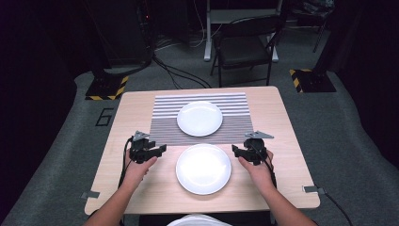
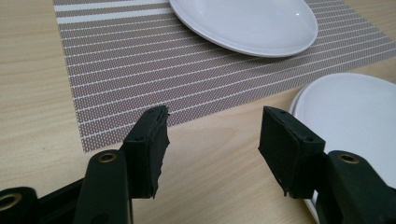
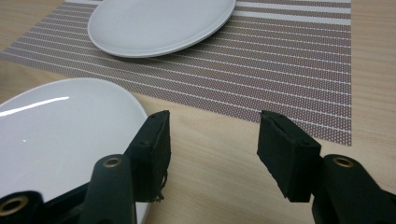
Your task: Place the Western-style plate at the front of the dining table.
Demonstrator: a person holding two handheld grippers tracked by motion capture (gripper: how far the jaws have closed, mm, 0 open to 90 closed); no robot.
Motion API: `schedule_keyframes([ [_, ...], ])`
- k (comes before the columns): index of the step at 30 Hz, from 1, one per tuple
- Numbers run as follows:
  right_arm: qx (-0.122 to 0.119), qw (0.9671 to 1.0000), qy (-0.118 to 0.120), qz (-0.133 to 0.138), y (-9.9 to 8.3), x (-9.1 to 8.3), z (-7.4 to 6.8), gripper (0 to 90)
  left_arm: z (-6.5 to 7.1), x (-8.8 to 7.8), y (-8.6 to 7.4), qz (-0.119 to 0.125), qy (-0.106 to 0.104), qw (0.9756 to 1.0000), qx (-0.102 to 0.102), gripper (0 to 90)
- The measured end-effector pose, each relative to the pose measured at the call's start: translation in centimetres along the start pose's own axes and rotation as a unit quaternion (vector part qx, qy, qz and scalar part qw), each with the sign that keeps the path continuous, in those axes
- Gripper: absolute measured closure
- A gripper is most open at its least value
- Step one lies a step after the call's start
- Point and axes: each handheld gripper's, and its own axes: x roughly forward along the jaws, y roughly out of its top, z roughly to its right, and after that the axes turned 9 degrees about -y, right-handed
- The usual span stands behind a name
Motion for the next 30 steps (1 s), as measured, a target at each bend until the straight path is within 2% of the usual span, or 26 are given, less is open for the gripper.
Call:
schedule_keyframes([
  [7,-0.028,0.9996,-0.006,-0.009,-1.0,0.8,-0.2,43.4,-0.9,0.6,-0.9,-0.013,-0.006,0.9999,-0.005,41.4],
  [16,-0.006,0.9996,-0.02,-0.02,-1.5,1.5,1.2,43.5,-1.4,1.2,-1.3,-0.017,-0.004,0.9998,-0.008,41.1],
  [18,-0.01,0.9995,-0.019,-0.024,-1.7,1.7,1.5,43.0,-1.6,1.3,-1.3,-0.022,-0.002,0.9997,-0.005,40.5],
  [21,-0.026,0.9988,-0.03,-0.029,-2.0,2.2,1.7,43.0,-1.8,1.4,-1.3,-0.024,0.004,0.9997,0.007,39.9],
  [27,-0.031,0.9986,-0.029,-0.033,-2.4,2.8,1.6,42.5,-2.5,1.5,-1.2,-0.026,0.003,0.9996,0.006,39.1],
  [30,-0.025,0.9989,-0.028,-0.026,-2.5,2.8,1.7,41.9,-2.6,1.7,-1.1,-0.025,0.003,0.9997,0.006,38.9],
])
